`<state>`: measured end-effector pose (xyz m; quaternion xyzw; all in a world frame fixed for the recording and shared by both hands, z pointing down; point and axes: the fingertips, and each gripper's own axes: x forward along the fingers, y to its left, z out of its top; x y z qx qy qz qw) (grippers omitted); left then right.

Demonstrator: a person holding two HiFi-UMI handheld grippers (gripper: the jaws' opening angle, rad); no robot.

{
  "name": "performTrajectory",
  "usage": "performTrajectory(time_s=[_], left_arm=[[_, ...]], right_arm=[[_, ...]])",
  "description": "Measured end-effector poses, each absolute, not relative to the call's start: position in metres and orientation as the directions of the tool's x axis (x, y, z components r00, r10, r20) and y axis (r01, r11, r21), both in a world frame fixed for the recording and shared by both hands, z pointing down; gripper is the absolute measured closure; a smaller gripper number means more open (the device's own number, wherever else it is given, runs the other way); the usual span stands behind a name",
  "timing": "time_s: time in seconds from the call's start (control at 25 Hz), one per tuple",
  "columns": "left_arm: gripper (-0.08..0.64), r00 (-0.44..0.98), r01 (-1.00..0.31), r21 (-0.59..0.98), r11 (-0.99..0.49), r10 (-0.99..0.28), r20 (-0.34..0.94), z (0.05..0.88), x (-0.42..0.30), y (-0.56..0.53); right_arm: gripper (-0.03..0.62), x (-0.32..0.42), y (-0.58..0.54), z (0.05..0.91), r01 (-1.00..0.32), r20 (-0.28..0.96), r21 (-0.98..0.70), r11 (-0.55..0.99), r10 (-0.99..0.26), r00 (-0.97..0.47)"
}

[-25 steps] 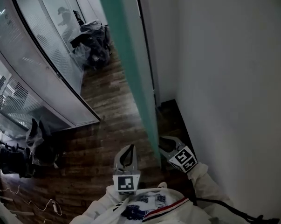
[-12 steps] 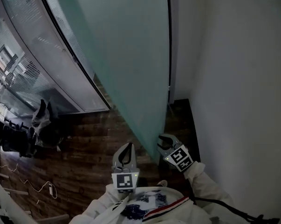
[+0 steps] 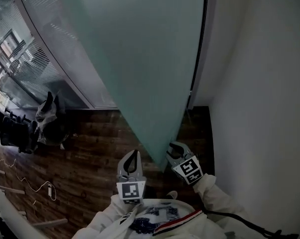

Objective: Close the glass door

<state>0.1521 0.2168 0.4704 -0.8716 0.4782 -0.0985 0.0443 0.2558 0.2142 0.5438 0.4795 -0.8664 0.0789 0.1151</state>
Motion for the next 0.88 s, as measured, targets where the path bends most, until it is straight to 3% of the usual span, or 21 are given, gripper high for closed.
performTrajectory(time_s=[0.88], left_arm=[[0.557, 0.422, -0.888, -0.128, -0.442, -0.893, 0.157, 0.497, 0.041, 0.085]], right_arm=[[0.463, 0.155, 0.109, 0.548, -0.855, 0.301, -0.043, 0.517, -0.809, -0.505]])
